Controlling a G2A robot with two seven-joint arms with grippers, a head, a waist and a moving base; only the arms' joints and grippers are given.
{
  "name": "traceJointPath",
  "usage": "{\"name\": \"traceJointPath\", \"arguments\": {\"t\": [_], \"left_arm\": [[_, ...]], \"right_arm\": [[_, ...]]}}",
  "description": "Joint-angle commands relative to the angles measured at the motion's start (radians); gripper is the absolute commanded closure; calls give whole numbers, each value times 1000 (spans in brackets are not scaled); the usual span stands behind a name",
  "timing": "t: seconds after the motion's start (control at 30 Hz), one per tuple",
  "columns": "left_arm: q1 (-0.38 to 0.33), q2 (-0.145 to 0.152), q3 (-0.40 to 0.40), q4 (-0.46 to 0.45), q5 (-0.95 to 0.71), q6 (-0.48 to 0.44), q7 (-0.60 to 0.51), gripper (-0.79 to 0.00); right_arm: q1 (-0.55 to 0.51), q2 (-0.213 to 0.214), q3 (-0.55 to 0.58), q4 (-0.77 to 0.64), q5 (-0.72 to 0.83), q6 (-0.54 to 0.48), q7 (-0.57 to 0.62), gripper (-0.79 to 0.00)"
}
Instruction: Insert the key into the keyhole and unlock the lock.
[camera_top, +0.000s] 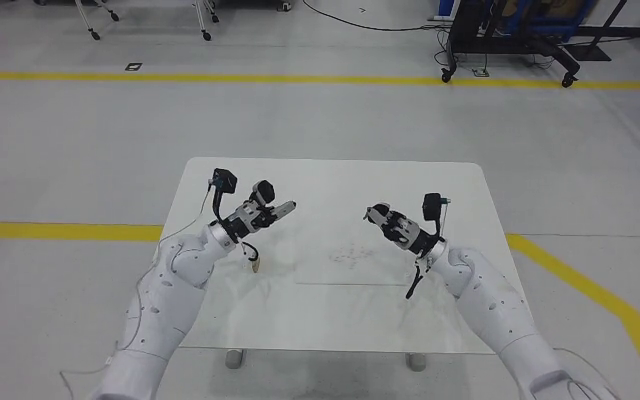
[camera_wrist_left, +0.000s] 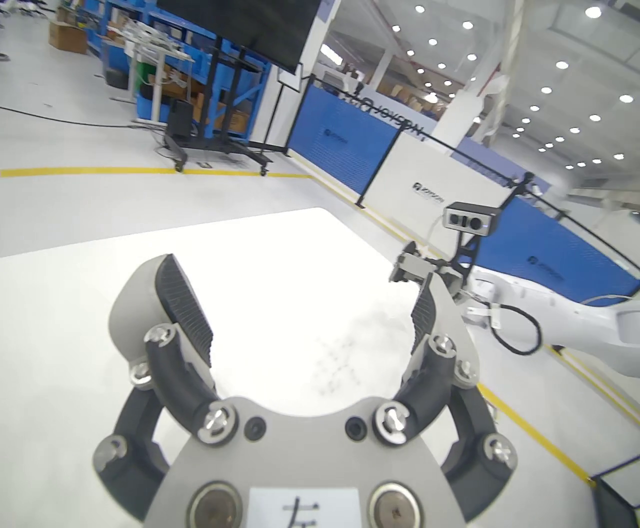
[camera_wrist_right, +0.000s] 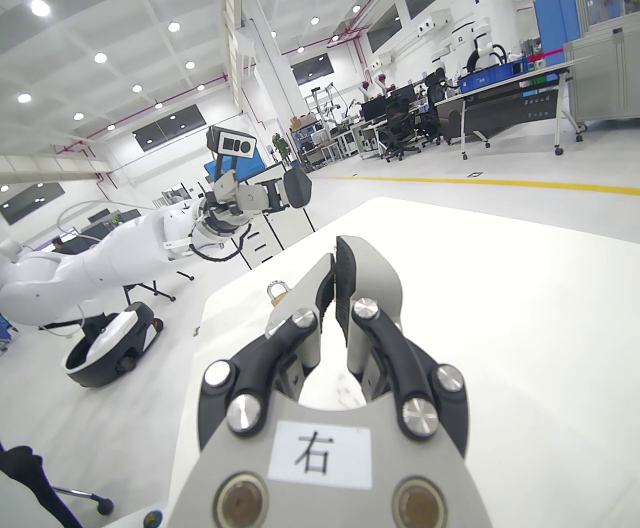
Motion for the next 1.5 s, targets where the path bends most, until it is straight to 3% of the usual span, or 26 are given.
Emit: {"name": "traceJointPath", "arguments": {"t": [0.0,0.2,0.33,0.5,0.77,1.07,1.47], "left_arm": [[1,0,0,-2,17,9,8,-785],[13,-2,13,-35,25,19,18,-785],[17,-7,40,-27,-67,-47,15,-785],[-13,-18,104,42,-298,-136,-81,-785],[-66,-26,183,108,-546,-177,-254,-785],[-101,-27,219,136,-529,-174,-317,-785],[-125,-39,279,163,-567,-189,-347,-785]], "right_arm": [[0,0,0,0,-14,0,-7,0],[0,0,0,0,-14,0,-7,0],[-12,-3,5,-23,14,17,-28,0],[-43,-13,-4,-62,121,18,-11,0],[-49,-20,-8,-79,267,39,82,0],[-49,-20,-8,-79,267,39,82,0],[-95,-23,-26,-145,482,39,265,0]]}}
